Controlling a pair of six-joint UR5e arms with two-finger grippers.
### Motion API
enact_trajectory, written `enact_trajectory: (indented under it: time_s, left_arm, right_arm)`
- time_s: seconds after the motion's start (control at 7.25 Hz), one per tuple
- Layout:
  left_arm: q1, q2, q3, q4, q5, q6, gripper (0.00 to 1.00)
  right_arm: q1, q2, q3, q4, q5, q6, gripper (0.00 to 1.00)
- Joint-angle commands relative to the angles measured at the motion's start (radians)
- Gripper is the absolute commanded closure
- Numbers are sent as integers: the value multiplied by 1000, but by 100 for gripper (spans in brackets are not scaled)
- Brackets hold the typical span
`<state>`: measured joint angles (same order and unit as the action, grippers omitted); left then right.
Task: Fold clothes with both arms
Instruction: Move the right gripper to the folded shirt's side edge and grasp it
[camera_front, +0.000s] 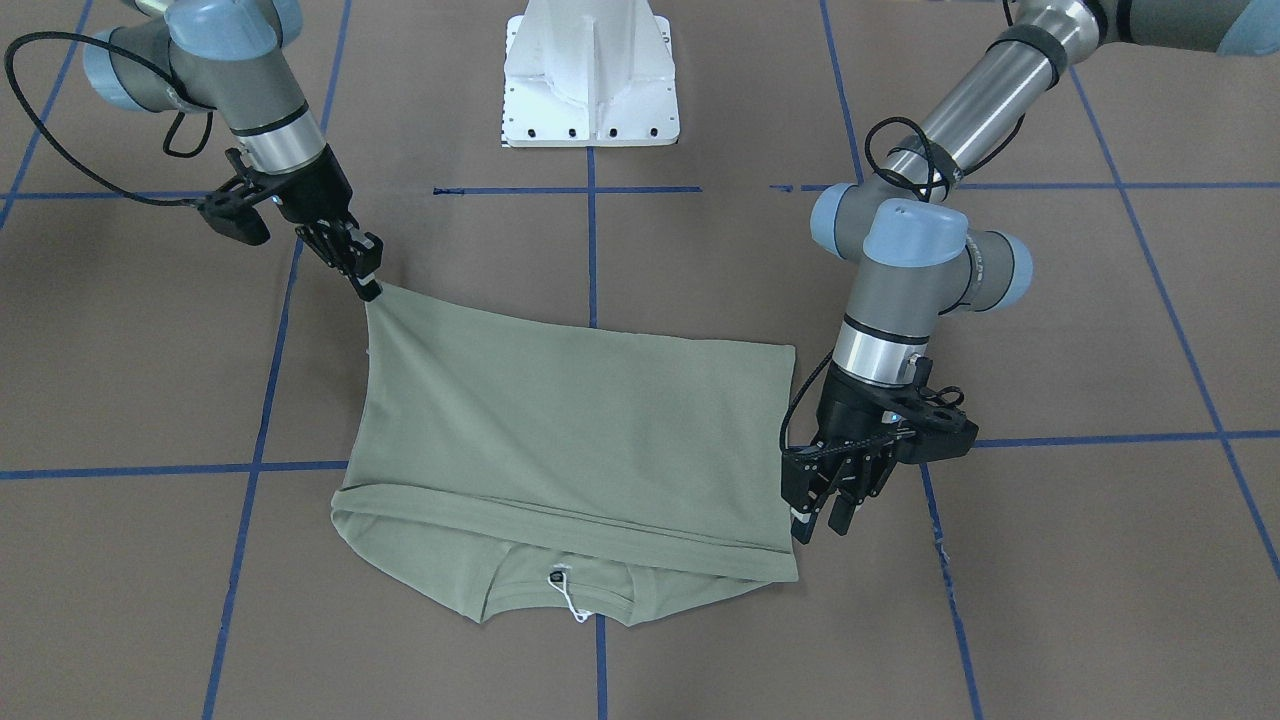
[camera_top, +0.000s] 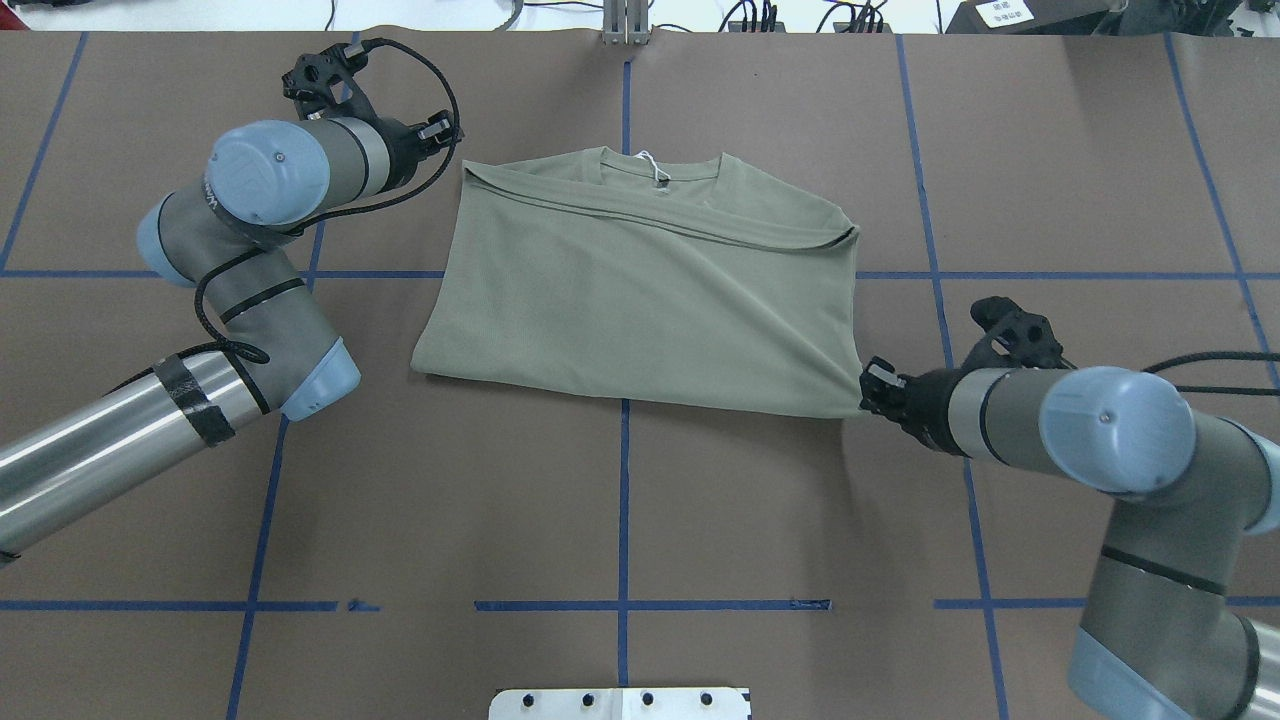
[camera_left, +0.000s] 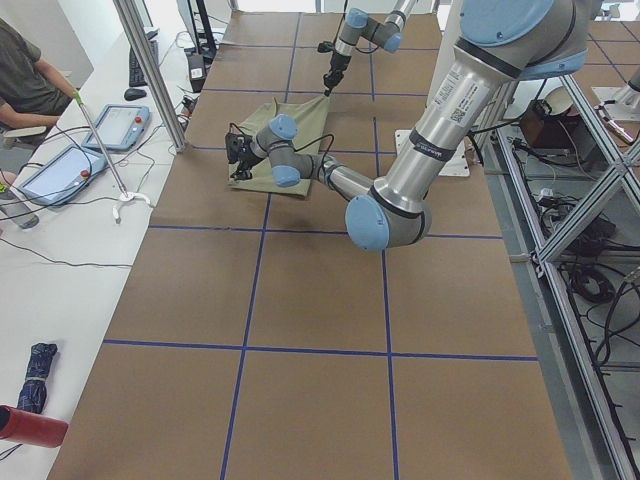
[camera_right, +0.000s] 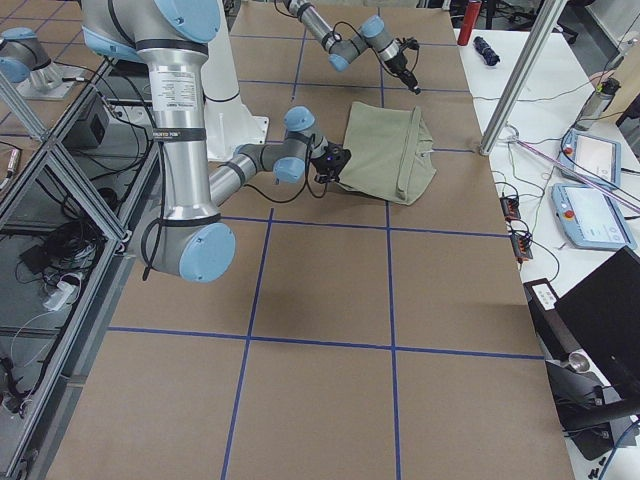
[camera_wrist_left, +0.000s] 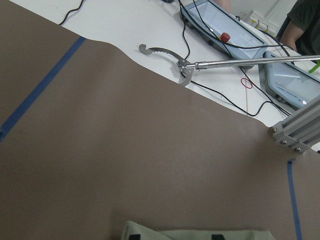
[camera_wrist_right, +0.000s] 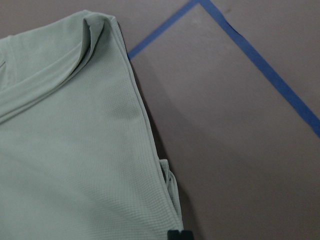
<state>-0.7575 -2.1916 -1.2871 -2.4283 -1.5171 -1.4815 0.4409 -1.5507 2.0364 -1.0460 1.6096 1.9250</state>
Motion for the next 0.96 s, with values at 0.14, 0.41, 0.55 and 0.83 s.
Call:
enact_trajectory:
  time_s: [0.14, 0.41, 0.55, 0.83]
  left_arm:
    - [18, 30, -87, 0, -49, -9, 43]
    - [38, 59, -133, 0, -121, -69, 43]
    - [52, 62, -159, 0, -123, -80, 43]
    - [148, 64, -234, 8, -124, -159, 43]
  right_arm:
    - [-248, -228, 204, 0, -1, 120, 100]
    - [-382, -267, 248, 0, -2, 193, 100]
    - [-437, -266, 263, -2, -2, 207, 100]
    - [-531, -267, 292, -2, -2, 224, 100]
